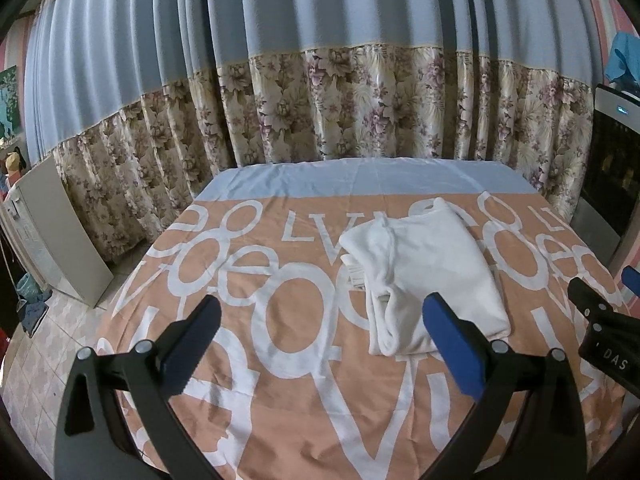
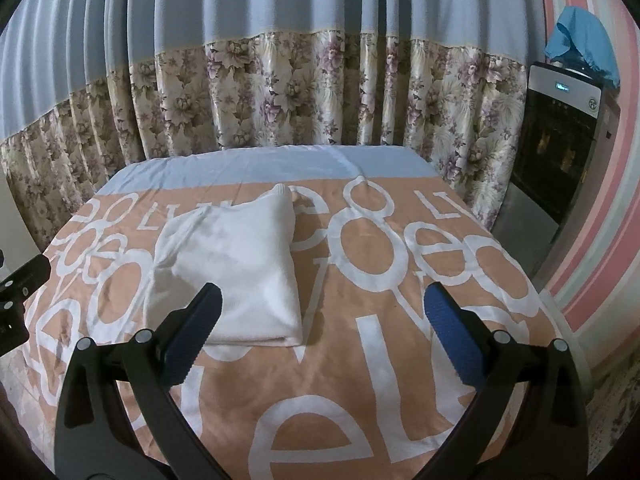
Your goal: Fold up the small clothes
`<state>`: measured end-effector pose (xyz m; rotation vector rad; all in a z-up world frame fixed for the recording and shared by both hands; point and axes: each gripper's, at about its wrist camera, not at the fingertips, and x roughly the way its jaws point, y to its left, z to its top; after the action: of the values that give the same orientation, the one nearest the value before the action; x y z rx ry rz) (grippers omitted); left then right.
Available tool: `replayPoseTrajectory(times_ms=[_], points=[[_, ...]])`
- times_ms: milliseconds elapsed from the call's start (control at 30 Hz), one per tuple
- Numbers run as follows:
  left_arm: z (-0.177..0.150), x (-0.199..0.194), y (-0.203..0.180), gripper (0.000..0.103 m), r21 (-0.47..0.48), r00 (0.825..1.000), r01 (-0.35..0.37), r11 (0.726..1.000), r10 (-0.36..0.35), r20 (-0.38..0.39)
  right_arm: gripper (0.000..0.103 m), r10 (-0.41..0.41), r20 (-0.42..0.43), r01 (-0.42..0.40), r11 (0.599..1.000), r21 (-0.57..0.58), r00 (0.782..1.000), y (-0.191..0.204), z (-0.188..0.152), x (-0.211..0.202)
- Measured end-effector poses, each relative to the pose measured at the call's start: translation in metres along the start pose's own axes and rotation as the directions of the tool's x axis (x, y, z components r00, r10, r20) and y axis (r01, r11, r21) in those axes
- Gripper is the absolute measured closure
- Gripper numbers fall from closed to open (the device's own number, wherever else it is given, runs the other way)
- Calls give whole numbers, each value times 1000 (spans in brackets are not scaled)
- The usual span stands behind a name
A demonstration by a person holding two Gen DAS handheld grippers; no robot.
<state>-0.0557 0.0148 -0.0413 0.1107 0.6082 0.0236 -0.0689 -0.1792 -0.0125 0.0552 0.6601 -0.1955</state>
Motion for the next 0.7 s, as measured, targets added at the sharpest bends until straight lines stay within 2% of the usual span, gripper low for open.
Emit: replayPoseTrajectory(times_ms=[700], points=[[0, 0, 4, 2, 5, 1000, 0, 1000, 0, -3, 3, 3, 14, -3, 1000, -22, 1000, 8, 3, -6]])
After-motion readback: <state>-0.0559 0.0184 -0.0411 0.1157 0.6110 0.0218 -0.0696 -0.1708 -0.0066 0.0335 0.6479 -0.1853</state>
